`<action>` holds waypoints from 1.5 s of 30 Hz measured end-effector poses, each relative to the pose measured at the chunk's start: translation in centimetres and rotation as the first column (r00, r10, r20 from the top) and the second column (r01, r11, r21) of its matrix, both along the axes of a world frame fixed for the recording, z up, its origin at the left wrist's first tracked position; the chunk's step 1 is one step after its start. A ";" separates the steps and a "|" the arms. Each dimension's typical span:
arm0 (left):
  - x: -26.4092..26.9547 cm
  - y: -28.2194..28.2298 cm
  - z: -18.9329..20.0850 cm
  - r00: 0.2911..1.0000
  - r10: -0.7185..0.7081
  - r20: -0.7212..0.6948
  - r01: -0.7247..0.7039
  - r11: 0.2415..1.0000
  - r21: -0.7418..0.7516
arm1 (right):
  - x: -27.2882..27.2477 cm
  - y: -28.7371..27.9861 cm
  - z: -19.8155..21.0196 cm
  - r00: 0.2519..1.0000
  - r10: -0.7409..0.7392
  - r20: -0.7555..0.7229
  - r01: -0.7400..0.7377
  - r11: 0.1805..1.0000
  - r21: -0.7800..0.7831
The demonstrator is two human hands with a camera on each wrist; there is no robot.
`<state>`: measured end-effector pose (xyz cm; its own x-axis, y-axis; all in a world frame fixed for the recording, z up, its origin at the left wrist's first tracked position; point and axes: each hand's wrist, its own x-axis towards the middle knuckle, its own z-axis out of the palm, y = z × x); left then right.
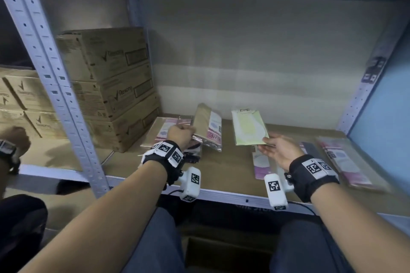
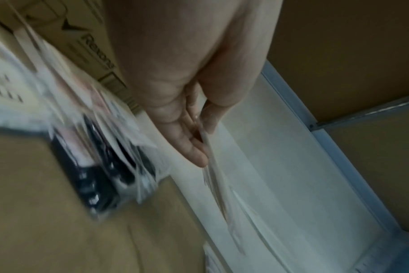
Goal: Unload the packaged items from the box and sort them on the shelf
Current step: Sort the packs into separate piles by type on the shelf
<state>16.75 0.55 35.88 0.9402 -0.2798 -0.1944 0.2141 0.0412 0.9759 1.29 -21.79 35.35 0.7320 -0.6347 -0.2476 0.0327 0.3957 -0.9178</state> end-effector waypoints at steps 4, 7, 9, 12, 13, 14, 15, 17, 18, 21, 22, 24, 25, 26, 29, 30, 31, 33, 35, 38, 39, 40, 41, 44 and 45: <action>-2.3 -2.9 -1.0 0.998 -0.053 -0.029 0.052 0.998 -0.035 | -2.4 -1.6 -0.1 0.999 -0.051 -0.001 0.051 0.999 -0.002; -3.6 -4.8 -2.1 0.996 -0.083 -0.031 0.082 0.996 -0.025 | -4.2 -2.9 -0.4 0.997 -0.076 -0.021 0.076 0.997 -0.019; -4.3 -5.8 -2.7 0.992 -0.106 -0.061 0.104 0.994 -0.039 | -5.4 -3.7 -0.5 0.994 -0.105 -0.021 0.105 0.994 -0.023; -5.2 -7.1 -3.2 0.987 -0.117 -0.106 0.109 0.991 -0.078 | -7.0 -4.6 -0.6 0.992 -0.126 -0.016 0.126 0.992 -0.033; -5.5 -7.4 -3.3 0.986 -0.122 -0.116 0.111 0.990 -0.090 | -7.4 -4.8 -0.7 0.990 -0.137 -0.019 0.136 0.990 -0.034; -5.7 -7.8 -3.4 0.984 -0.127 -0.122 0.115 0.988 -0.098 | -7.9 -5.0 -0.7 0.990 -0.140 -0.014 0.139 0.990 -0.034; -5.8 -8.2 -3.4 0.984 -0.131 -0.123 0.118 0.988 -0.102 | -8.3 -5.3 -0.8 0.989 -0.145 -0.021 0.144 0.989 -0.038; -6.0 -8.8 -3.5 0.984 -0.137 -0.115 0.126 0.987 -0.098 | -8.9 -5.7 -0.9 0.989 -0.144 -0.031 0.142 0.989 -0.050; -6.1 -9.2 -3.6 0.984 -0.142 -0.111 0.131 0.986 -0.099 | -9.1 -5.8 -0.9 0.989 -0.145 -0.031 0.143 0.988 -0.053; -6.7 -10.0 -3.5 0.983 -0.154 -0.101 0.143 0.984 -0.110 | -9.7 -6.1 -1.0 0.986 -0.160 -0.037 0.158 0.986 -0.056; -6.8 -10.2 -3.6 0.983 -0.156 -0.094 0.146 0.983 -0.108 | -9.8 -6.2 -0.9 0.986 -0.161 -0.034 0.159 0.986 -0.052; -6.9 -10.6 -3.8 0.982 -0.168 -0.088 0.158 0.982 -0.106 | -10.0 -6.3 -1.0 0.986 -0.165 -0.034 0.164 0.985 -0.047; -7.1 -10.7 -3.9 0.981 -0.173 -0.089 0.163 0.981 -0.109 | -10.1 -6.4 -1.0 0.985 -0.170 -0.038 0.168 0.985 -0.048; -7.1 -10.7 -4.0 0.981 -0.173 -0.090 0.163 0.980 -0.111 | -10.2 -6.4 -1.1 0.984 -0.174 -0.039 0.172 0.984 -0.047; -7.1 -10.7 -4.2 0.983 -0.167 -0.081 0.158 0.982 -0.108 | -10.2 -6.5 -1.3 0.984 -0.172 -0.043 0.169 0.984 -0.053; -7.0 -10.6 -4.2 0.984 -0.161 -0.076 0.153 0.983 -0.102 | -10.1 -6.4 -1.3 0.985 -0.168 -0.040 0.166 0.985 -0.051; -6.9 -10.4 -4.2 0.985 -0.158 -0.071 0.151 0.984 -0.093 | -10.0 -6.4 -1.4 0.985 -0.165 -0.041 0.163 0.985 -0.050; -6.4 -10.0 -4.3 0.986 -0.155 -0.067 0.149 0.985 -0.081 | -9.7 -6.1 -1.5 0.987 -0.157 -0.042 0.156 0.987 -0.043; -6.0 -9.5 -4.2 0.988 -0.144 -0.055 0.140 0.988 -0.070 | -9.2 -5.6 -1.6 0.987 -0.151 -0.047 0.149 0.988 -0.038; -5.1 -8.7 -3.8 0.993 -0.117 -0.010 0.117 0.992 -0.046 | -8.1 -4.7 -1.8 0.988 -0.132 -0.075 0.129 0.991 -0.045; -4.8 -8.3 -3.6 0.994 -0.110 0.006 0.110 0.993 -0.029 | -7.7 -4.3 -1.9 0.989 -0.121 -0.089 0.117 0.992 -0.047; -4.4 -7.8 -3.3 0.994 -0.104 0.019 0.104 0.994 -0.014 | -7.3 -3.8 -2.0 0.989 -0.110 -0.095 0.106 0.993 -0.047; -4.1 -7.3 -3.1 0.994 -0.105 0.027 0.105 0.994 -0.004 | -6.9 -3.4 -2.1 0.990 -0.102 -0.097 0.098 0.994 -0.046; -2.8 -5.7 -2.3 0.996 -0.081 0.047 0.081 0.997 -0.008 | -5.6 -2.0 -2.5 0.992 -0.074 -0.099 0.070 0.996 -0.046; -2.4 -5.1 -2.1 0.996 -0.068 0.052 0.069 0.997 -0.019 | -5.2 -1.5 -2.6 0.993 -0.057 -0.101 0.052 0.997 -0.050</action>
<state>14.35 -4.55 33.82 0.9273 -0.3471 -0.1398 0.1668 0.0491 0.9848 -3.95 -23.27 32.71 0.6682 -0.6859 -0.2883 -0.0418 0.3522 -0.9350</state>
